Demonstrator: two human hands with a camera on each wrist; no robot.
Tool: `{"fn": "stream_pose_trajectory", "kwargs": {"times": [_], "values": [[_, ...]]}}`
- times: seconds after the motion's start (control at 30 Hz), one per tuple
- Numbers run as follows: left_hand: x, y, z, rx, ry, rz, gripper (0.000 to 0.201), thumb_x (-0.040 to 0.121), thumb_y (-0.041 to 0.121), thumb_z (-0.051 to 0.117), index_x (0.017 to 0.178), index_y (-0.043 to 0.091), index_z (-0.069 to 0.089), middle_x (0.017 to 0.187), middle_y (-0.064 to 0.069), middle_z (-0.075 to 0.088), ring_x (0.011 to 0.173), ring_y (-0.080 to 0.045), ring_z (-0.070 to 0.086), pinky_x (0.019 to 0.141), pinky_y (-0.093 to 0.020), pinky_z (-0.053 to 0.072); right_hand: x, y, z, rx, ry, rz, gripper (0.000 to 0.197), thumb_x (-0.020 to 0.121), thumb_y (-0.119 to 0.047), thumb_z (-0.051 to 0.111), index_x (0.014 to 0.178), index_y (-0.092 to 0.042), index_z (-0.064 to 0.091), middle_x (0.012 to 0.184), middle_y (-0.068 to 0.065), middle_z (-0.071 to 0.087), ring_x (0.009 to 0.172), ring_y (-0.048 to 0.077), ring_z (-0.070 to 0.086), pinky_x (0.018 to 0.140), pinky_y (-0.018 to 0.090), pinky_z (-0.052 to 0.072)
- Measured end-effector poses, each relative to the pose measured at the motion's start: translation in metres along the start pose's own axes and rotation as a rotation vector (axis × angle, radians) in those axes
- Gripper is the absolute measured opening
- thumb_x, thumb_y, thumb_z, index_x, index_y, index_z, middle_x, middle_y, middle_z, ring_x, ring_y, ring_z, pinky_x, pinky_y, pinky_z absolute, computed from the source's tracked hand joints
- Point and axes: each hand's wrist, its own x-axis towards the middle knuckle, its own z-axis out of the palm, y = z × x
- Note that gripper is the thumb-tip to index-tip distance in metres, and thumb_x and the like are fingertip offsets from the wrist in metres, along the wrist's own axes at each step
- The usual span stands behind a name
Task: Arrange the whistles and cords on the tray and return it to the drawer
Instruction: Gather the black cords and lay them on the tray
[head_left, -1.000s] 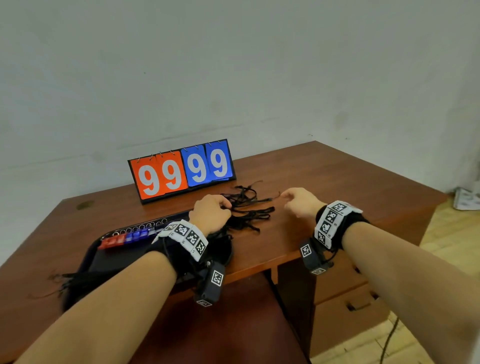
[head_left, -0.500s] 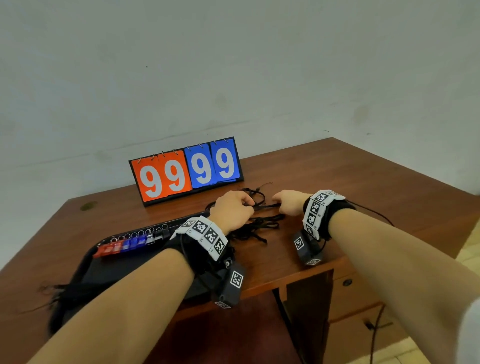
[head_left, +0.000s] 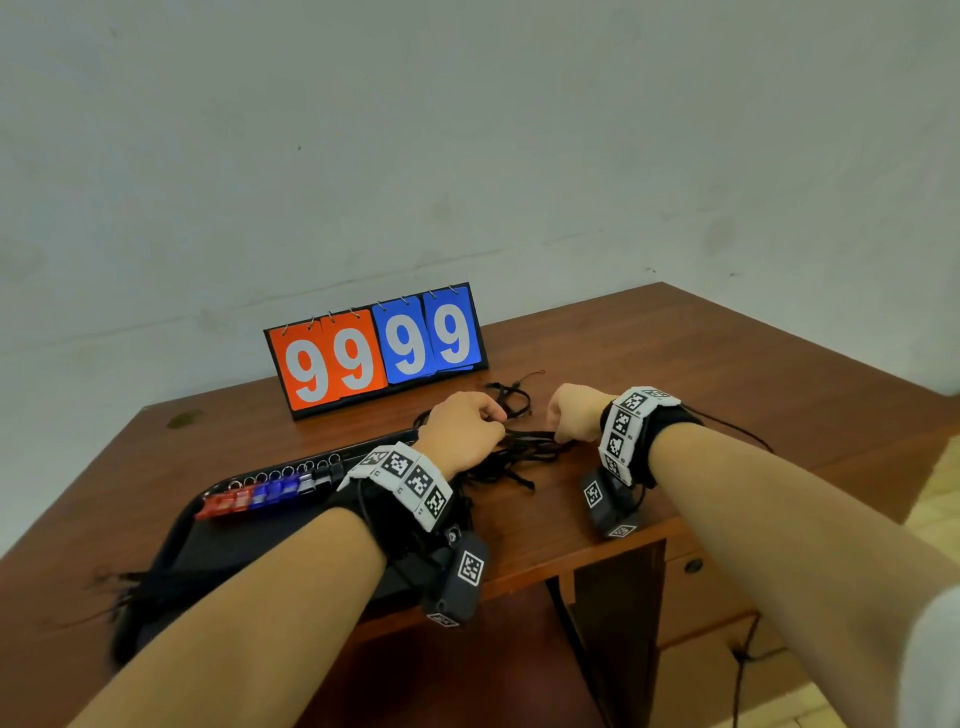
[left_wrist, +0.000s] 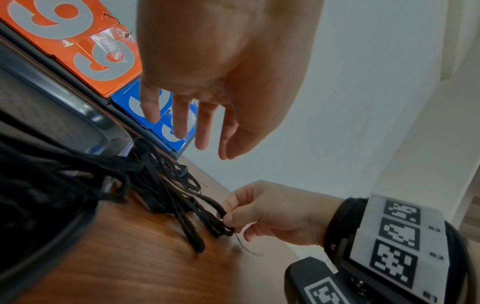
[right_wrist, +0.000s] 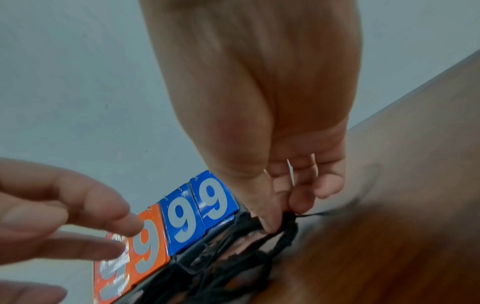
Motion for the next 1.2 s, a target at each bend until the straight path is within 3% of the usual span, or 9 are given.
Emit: {"fn": "stream_pose_trajectory", "kwargs": {"times": [0.13, 0.27, 0.4, 0.53, 0.6, 0.77, 0.93, 1.1, 1.2], "values": [[-0.004, 0.004, -0.007, -0.039, 0.026, 0.022, 0.015, 0.088, 0.023, 0.062, 0.095, 0.034, 0.068, 0.109, 0.008, 0.067, 0.102, -0.013, 0.062, 0.093, -0.039, 0.054, -0.017, 0.002, -0.010, 0.347, 0.128, 0.024, 0.007, 0.085, -0.008, 0.072, 0.092, -0.006, 0.072, 0.086, 0.009, 0.068, 0.073, 0.018, 0.060, 0.060, 0.025, 0.048], [-0.007, 0.012, -0.013, -0.139, 0.085, 0.029, 0.019, 0.089, 0.016, 0.061, 0.103, 0.024, 0.071, 0.107, 0.004, 0.067, 0.098, -0.013, 0.063, 0.092, -0.035, 0.054, -0.039, -0.009, -0.022, 0.718, 0.148, 0.075, 0.007, 0.089, -0.008, 0.067, 0.090, -0.001, 0.069, 0.064, 0.006, 0.058, 0.050, 0.012, 0.048, 0.041, 0.020, 0.036], [-0.015, 0.021, -0.015, -0.261, 0.105, 0.048, 0.012, 0.091, 0.019, 0.063, 0.100, 0.022, 0.070, 0.099, 0.005, 0.067, 0.089, -0.007, 0.063, 0.076, -0.021, 0.050, -0.056, -0.024, -0.027, 0.903, 0.142, 0.048, 0.006, 0.090, -0.008, 0.065, 0.086, -0.005, 0.066, 0.064, 0.006, 0.061, 0.051, 0.012, 0.050, 0.043, 0.022, 0.034], [-0.024, 0.033, -0.017, -0.383, 0.089, 0.035, 0.017, 0.088, 0.038, 0.069, 0.096, 0.023, 0.068, 0.095, 0.005, 0.071, 0.090, -0.012, 0.067, 0.079, -0.030, 0.054, -0.069, -0.040, -0.028, 1.096, 0.088, 0.017, 0.006, 0.089, -0.007, 0.066, 0.094, -0.003, 0.068, 0.072, 0.008, 0.064, 0.057, 0.013, 0.055, 0.049, 0.023, 0.043], [-0.027, 0.037, -0.019, -0.388, 0.089, 0.030, 0.020, 0.086, 0.038, 0.071, 0.097, 0.022, 0.066, 0.095, 0.002, 0.072, 0.088, -0.015, 0.069, 0.072, -0.029, 0.054, -0.075, -0.048, -0.027, 1.152, 0.086, 0.000, 0.006, 0.088, -0.006, 0.067, 0.093, -0.004, 0.070, 0.074, 0.008, 0.064, 0.057, 0.013, 0.056, 0.050, 0.024, 0.046], [-0.039, 0.039, -0.029, -0.409, 0.122, 0.049, 0.020, 0.086, 0.022, 0.075, 0.099, 0.013, 0.063, 0.080, -0.002, 0.073, 0.072, -0.013, 0.072, 0.061, -0.025, 0.055, -0.092, -0.062, -0.026, 1.121, 0.105, -0.026, 0.003, 0.088, -0.009, 0.069, 0.086, -0.007, 0.071, 0.069, 0.004, 0.062, 0.058, 0.012, 0.054, 0.054, 0.025, 0.045], [-0.050, 0.029, -0.040, -0.364, 0.106, 0.023, 0.010, 0.088, 0.014, 0.069, 0.095, 0.015, 0.063, 0.080, -0.006, 0.073, 0.073, -0.018, 0.073, 0.072, -0.036, 0.062, -0.102, -0.071, -0.018, 1.073, 0.160, -0.071, 0.010, 0.091, -0.014, 0.066, 0.090, -0.004, 0.070, 0.069, 0.004, 0.061, 0.058, 0.013, 0.054, 0.050, 0.023, 0.044], [-0.062, 0.020, -0.055, -0.320, 0.091, 0.024, 0.013, 0.092, 0.008, 0.058, 0.090, 0.016, 0.067, 0.091, -0.004, 0.069, 0.074, -0.015, 0.070, 0.064, -0.024, 0.054, -0.111, -0.077, -0.022, 0.741, 0.503, -0.297, 0.016, 0.093, -0.015, 0.061, 0.106, -0.011, 0.070, 0.095, -0.002, 0.068, 0.081, 0.007, 0.062, 0.061, 0.011, 0.047], [-0.070, 0.020, -0.065, -0.315, 0.098, 0.072, 0.018, 0.093, 0.009, 0.056, 0.085, 0.020, 0.068, 0.084, -0.004, 0.070, 0.070, -0.012, 0.067, 0.065, -0.024, 0.054, -0.116, -0.092, -0.024, 0.622, 0.392, -0.410, 0.027, 0.095, -0.023, 0.060, 0.119, -0.015, 0.066, 0.110, -0.005, 0.069, 0.095, 0.001, 0.064, 0.073, 0.008, 0.048]]}}
